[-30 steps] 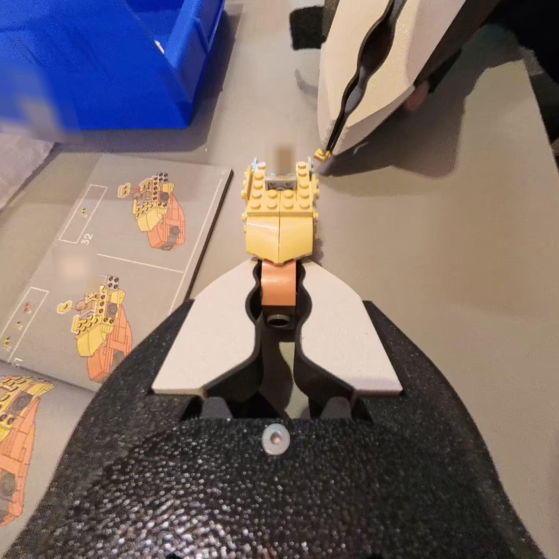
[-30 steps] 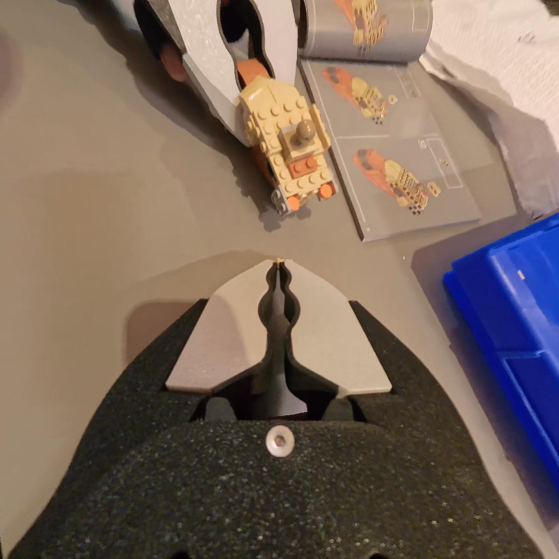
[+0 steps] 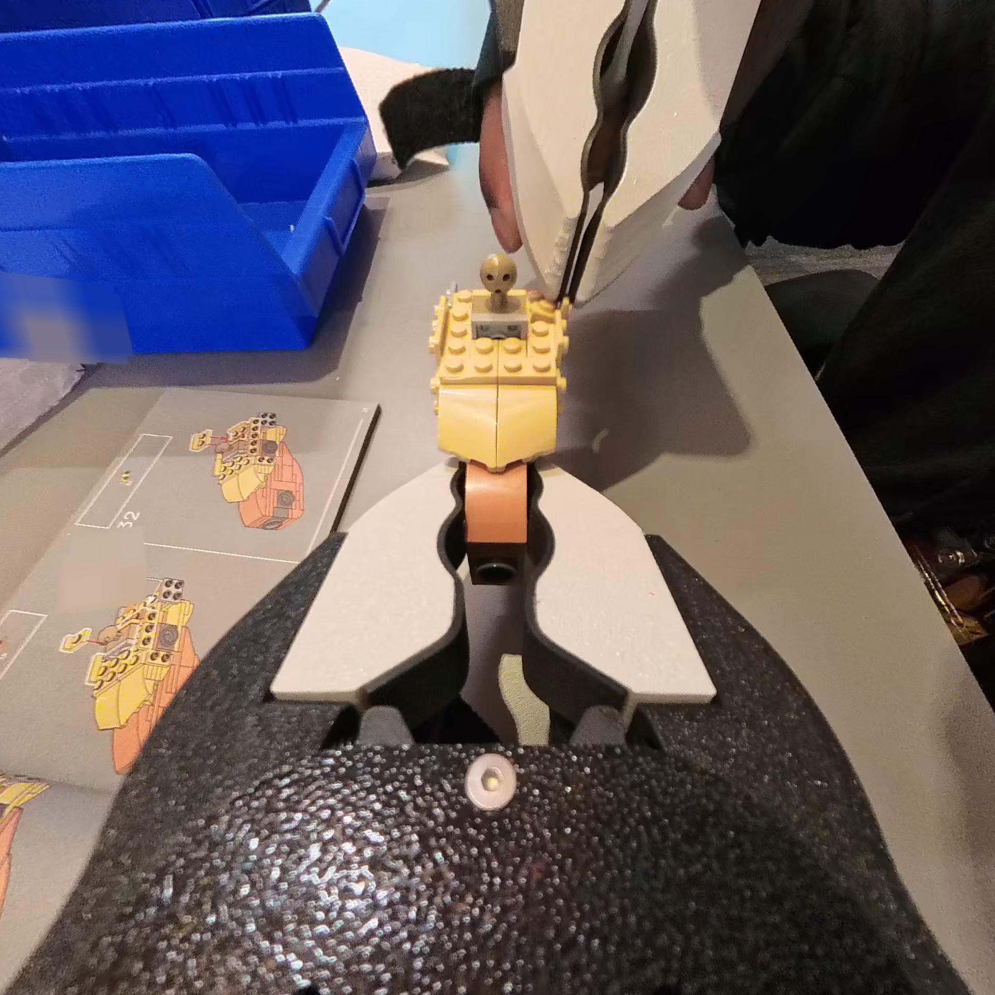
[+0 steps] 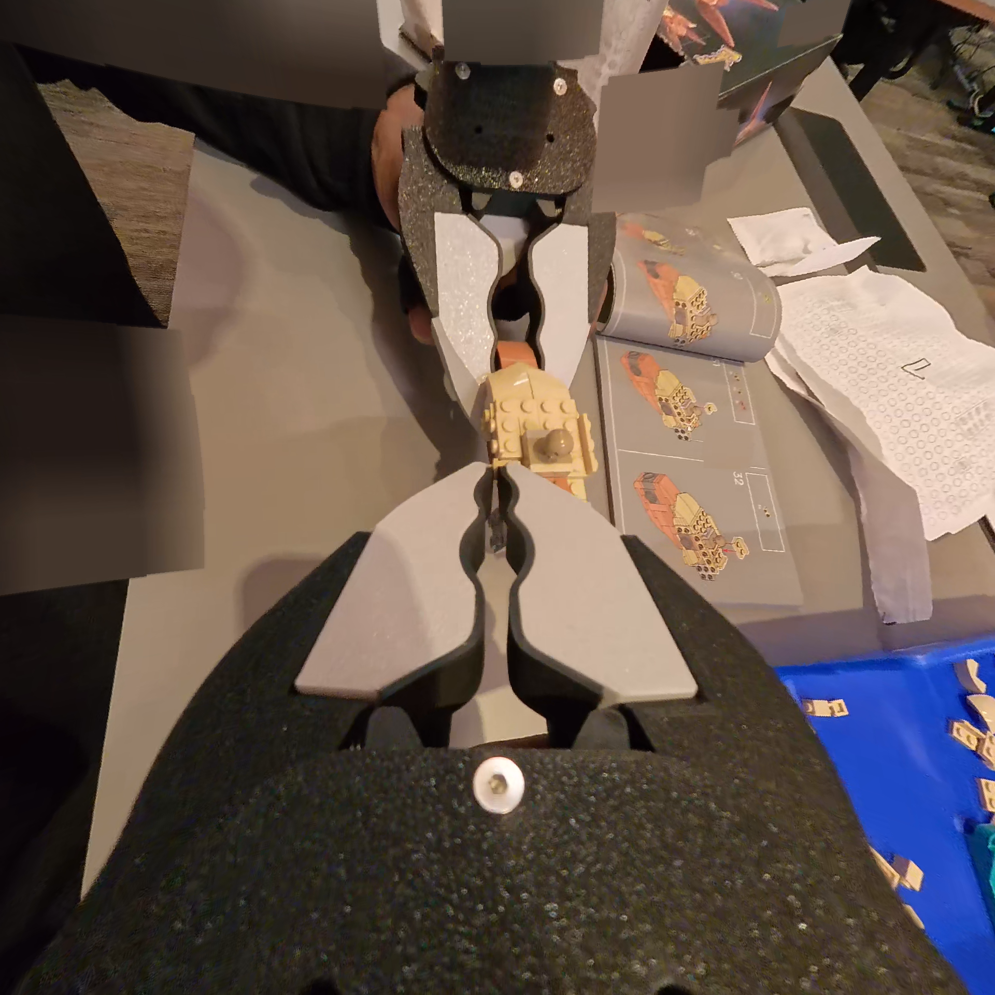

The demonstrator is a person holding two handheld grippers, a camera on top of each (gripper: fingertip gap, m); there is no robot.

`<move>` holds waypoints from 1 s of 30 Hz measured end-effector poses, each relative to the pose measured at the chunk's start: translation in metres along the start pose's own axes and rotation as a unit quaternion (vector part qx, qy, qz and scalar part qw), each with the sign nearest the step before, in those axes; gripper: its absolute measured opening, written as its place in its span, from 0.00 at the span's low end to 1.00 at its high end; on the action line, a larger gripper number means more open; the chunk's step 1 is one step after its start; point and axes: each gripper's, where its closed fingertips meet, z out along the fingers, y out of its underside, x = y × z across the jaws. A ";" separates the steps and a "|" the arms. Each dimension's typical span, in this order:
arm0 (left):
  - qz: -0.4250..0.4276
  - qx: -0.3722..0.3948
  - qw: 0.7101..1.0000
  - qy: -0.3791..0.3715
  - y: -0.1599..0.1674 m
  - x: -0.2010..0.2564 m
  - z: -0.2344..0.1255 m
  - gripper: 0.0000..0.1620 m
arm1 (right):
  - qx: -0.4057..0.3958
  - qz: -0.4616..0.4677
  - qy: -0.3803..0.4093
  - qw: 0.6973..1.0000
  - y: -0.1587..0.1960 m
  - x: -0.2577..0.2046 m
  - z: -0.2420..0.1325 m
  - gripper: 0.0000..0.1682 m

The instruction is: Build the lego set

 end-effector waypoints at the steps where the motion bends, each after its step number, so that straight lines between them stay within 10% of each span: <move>1: 0.002 0.000 1.000 0.001 0.000 0.001 0.000 0.11 | -0.001 0.001 -0.003 1.000 0.000 0.000 0.001 0.01; 30: -0.059 0.079 0.994 0.038 -0.021 0.001 -0.011 0.11 | 0.044 0.058 -0.041 0.996 -0.017 0.009 -0.006 0.03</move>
